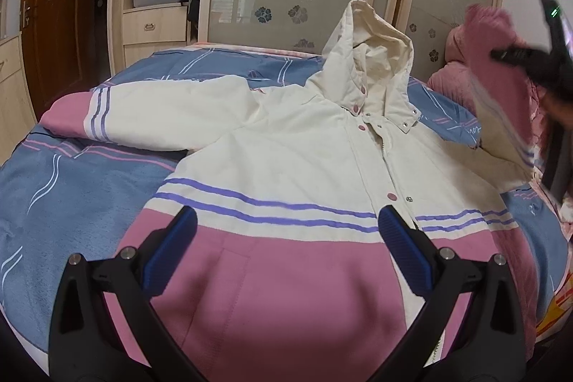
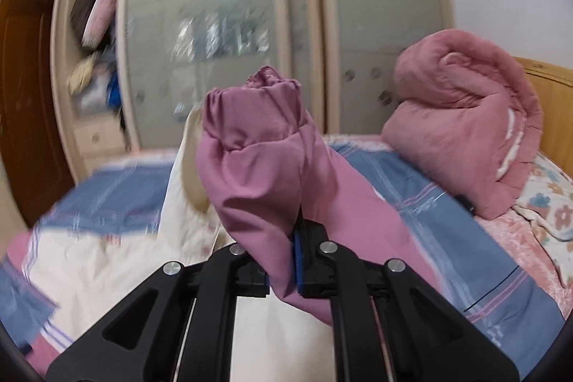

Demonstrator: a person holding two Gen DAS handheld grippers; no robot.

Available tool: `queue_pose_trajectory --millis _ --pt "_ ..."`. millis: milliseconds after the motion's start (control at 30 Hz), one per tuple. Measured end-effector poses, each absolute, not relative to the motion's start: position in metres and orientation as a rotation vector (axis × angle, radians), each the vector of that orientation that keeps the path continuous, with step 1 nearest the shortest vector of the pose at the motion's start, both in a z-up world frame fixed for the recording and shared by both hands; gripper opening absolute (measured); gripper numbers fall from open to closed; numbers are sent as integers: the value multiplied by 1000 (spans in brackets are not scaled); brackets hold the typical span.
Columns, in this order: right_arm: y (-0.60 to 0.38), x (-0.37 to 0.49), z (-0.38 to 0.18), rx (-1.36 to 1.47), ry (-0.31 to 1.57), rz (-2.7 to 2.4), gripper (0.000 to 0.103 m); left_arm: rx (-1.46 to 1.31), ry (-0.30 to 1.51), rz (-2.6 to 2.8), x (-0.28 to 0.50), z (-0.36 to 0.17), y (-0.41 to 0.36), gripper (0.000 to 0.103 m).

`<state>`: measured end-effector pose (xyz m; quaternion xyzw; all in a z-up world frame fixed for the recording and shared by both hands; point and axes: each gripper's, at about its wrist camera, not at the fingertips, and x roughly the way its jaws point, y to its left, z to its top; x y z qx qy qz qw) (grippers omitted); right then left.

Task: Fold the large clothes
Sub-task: 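Carry the held sleeve across the jacket chest with the right tool and release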

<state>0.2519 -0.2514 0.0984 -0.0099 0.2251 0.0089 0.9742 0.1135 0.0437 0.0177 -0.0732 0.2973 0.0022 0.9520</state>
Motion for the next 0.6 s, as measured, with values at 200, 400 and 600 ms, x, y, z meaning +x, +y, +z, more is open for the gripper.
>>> queue_pose_trajectory --millis 200,400,600 --pt "-198 262 16 -160 636 70 13 -163 603 7 114 20 50 101" --pt "-169 264 -50 -281 853 75 64 -160 613 10 115 18 52 101" --pt "-169 224 -35 -178 806 164 99 -160 626 5 119 15 51 101"
